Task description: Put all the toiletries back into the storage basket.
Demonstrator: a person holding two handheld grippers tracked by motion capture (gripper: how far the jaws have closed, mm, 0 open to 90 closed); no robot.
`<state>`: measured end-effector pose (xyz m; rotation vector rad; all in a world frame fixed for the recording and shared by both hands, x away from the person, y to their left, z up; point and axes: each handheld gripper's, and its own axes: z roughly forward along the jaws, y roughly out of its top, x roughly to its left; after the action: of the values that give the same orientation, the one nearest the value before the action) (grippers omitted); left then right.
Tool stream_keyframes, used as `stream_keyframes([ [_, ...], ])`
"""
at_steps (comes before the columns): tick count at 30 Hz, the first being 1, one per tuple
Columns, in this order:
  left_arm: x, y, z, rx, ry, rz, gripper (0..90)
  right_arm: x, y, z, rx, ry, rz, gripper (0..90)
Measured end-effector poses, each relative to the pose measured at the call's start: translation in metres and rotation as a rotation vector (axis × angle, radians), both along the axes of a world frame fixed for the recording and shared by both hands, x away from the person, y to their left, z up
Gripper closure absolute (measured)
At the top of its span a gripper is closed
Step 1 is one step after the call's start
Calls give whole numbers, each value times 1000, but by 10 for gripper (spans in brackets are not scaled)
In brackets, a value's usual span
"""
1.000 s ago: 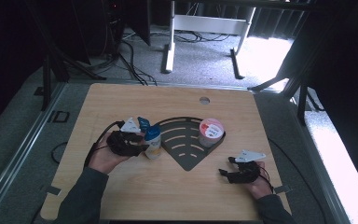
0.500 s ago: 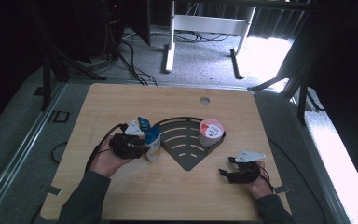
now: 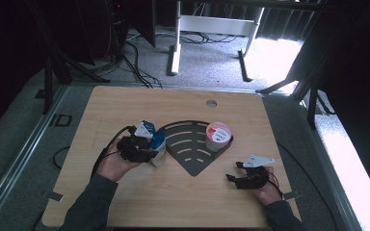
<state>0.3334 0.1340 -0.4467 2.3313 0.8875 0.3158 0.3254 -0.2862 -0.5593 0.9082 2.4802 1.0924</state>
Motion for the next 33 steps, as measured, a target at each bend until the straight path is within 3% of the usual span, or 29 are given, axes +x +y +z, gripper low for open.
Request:
stream_keyframes([
  [22,16,-20,-12,81,22,-6,516,0,0,0,0,1,2,301],
  [33,21,-25,-15,88,33,-13,515,0,0,0,1,1,2,299],
])
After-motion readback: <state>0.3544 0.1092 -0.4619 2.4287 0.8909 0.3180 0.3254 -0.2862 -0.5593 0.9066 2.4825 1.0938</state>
